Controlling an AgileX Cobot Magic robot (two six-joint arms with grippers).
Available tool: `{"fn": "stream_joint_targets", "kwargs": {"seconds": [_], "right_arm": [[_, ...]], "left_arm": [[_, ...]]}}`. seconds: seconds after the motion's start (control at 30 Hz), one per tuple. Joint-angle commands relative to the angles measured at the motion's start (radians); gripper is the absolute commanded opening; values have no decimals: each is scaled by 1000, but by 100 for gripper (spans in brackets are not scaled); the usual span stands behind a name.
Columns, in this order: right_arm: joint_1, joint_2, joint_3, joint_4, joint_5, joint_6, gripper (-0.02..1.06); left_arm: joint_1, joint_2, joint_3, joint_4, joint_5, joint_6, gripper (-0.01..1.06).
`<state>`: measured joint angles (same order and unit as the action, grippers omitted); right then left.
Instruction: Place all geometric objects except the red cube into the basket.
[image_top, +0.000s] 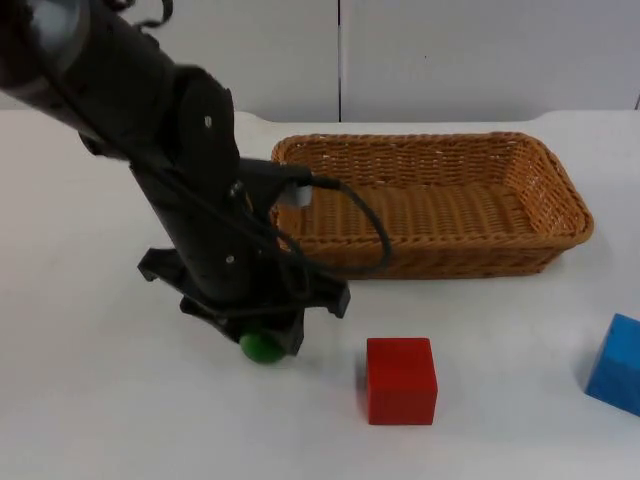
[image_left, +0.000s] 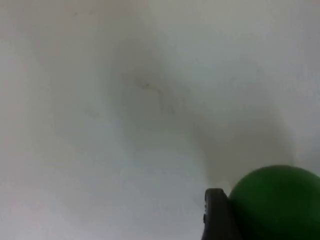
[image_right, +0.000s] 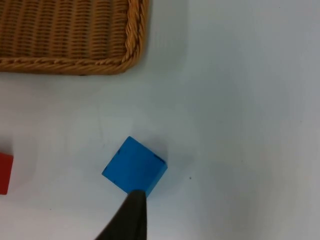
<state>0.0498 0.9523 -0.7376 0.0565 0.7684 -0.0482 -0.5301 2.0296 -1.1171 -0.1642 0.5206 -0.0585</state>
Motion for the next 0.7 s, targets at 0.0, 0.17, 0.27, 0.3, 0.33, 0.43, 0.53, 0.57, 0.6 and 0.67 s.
{"fn": "stream_joint_targets", "kwargs": {"seconds": [0.0, 0.17, 0.27, 0.3, 0.33, 0.43, 0.53, 0.57, 0.6, 0.67], "right_arm": [[-8, -3, 1, -5, -10, -8, 105], [-8, -3, 1, -7, -8, -8, 105], [-8, -3, 1, -9, -8, -8, 105], [-8, -3, 1, -9, -8, -8, 105], [-8, -3, 1, -9, -8, -8, 105], [-8, -3, 1, -9, -10, -8, 105], [-8, -3, 1, -9, -10, -8, 105], [-8, -3, 1, -9, -10, -8, 105], [-8, -3, 1, -9, -10, -8, 105], [-8, -3, 1, -9, -10, -8, 105]], "left_arm": [[-7, -52, -5, -8, 19, 23, 0], [-7, -167, -5, -11, 87, 111, 0], [-7, -238, -5, -8, 129, 153, 0], [-7, -242, -5, -11, 129, 158, 0], [-7, -242, -5, -11, 129, 158, 0], [-7, -246, -16, -11, 129, 158, 0], [-7, -223, -79, -11, 161, 177, 0], [-7, -223, -79, -11, 161, 177, 0], [-7, -214, -105, -11, 166, 183, 0], [-7, -179, -185, -7, 172, 186, 0]]}}
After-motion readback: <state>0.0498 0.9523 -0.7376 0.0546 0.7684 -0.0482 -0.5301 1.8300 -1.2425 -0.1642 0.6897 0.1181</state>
